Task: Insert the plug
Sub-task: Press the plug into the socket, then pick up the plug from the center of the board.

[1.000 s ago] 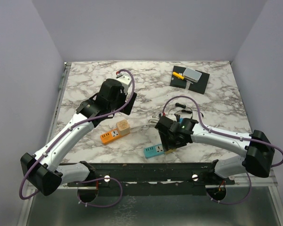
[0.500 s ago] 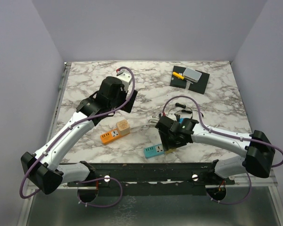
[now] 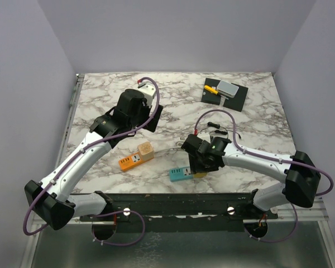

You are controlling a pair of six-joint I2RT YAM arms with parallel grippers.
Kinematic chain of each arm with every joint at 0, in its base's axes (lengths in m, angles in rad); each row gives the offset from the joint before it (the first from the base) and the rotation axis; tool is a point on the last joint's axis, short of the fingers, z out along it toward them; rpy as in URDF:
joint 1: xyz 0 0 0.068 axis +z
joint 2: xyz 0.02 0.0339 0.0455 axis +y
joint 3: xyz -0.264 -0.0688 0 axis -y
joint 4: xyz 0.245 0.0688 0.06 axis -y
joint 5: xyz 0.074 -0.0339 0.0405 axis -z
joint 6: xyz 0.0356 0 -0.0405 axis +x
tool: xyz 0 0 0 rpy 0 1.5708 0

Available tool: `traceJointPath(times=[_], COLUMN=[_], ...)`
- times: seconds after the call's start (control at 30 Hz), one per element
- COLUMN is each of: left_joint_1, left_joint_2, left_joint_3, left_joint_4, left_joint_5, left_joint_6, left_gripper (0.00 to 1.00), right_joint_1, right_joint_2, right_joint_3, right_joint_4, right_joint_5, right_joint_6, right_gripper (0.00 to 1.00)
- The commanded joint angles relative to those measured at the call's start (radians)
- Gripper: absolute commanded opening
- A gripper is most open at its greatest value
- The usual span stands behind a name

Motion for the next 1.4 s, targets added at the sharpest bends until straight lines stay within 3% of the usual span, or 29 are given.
traceJointPath(times=[0.0, 0.07, 0.27, 0.43, 0.63, 0.8, 0.87, 1.0, 1.13, 1.37], left_joint_1=[0.007, 0.006, 0.006, 0.007, 0.007, 0.007, 0.007, 0.01, 0.012, 0.021], left_joint_2=[0.008, 0.006, -0.013, -0.015, -0.01, 0.026, 0.045, 0.07, 0.079, 0.068], left_joint_3=[0.042, 0.048, 0.046, 0.028, 0.017, 0.023, 0.026, 0.026, 0.023, 0.02], left_joint_4=[-0.012, -0.012, -0.015, -0.018, -0.018, -0.017, -0.016, -0.014, -0.019, -0.02], left_joint_5=[-0.024, -0.025, -0.02, -0.007, -0.002, -0.009, -0.017, -0.013, -0.019, -0.023], left_joint_6=[0.008, 0.008, 0.009, 0.004, 0.005, 0.003, 0.001, -0.01, -0.014, -0.021], left_gripper=[0.99, 0.99, 0.99, 0.99, 0.99, 0.99, 0.99, 0.99, 0.99, 0.99], right_joint_1=[-0.015, -0.015, -0.017, -0.049, -0.14, -0.308, -0.342, -0.353, -0.352, -0.353], right_joint_2=[0.042, 0.056, 0.028, 0.021, 0.042, 0.153, 0.24, 0.434, 0.565, 0.603], right_joint_3=[-0.063, -0.057, 0.047, 0.237, 0.384, 0.445, 0.503, 0.636, 0.669, 0.591], right_joint_4=[0.068, 0.066, -0.024, -0.123, -0.104, 0.074, 0.105, 0.112, 0.117, 0.167], right_joint_5=[0.137, 0.136, 0.134, 0.13, 0.122, 0.045, 0.043, 0.023, 0.001, -0.006], right_joint_6=[0.079, 0.082, 0.026, -0.054, -0.163, -0.278, -0.309, -0.358, -0.377, -0.383], right_gripper=[0.06, 0.13, 0.71, 0.99, 0.99, 0.8, 0.78, 0.79, 0.79, 0.78])
